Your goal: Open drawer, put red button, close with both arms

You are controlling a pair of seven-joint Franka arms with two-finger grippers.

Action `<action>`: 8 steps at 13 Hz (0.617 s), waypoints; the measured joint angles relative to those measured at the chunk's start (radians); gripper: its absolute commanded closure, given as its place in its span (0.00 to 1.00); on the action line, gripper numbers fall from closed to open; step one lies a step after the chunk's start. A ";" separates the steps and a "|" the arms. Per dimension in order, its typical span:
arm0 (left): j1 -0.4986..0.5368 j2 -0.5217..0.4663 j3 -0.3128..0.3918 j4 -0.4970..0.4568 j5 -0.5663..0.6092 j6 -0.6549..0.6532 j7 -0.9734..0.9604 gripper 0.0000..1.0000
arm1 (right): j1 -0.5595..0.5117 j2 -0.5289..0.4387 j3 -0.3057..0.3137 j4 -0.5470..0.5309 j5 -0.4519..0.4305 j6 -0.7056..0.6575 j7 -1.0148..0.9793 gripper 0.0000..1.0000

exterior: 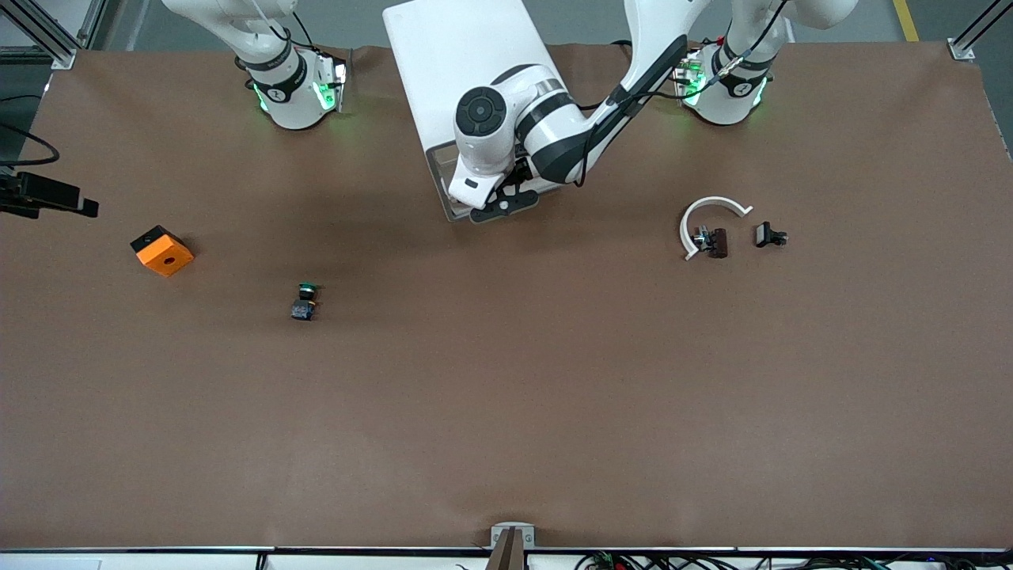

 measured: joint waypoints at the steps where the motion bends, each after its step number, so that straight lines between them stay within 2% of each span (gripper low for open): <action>1: -0.004 0.001 -0.005 0.000 0.000 -0.001 -0.009 0.00 | 0.008 0.005 0.000 -0.003 0.000 0.000 0.000 0.00; 5: -0.024 0.001 -0.010 0.000 -0.004 -0.003 -0.035 0.00 | 0.027 0.002 -0.002 -0.004 -0.004 -0.024 -0.004 0.00; 8: -0.020 0.004 -0.009 0.000 -0.037 -0.003 -0.035 0.00 | 0.010 0.000 -0.019 -0.004 -0.051 0.058 -0.027 0.00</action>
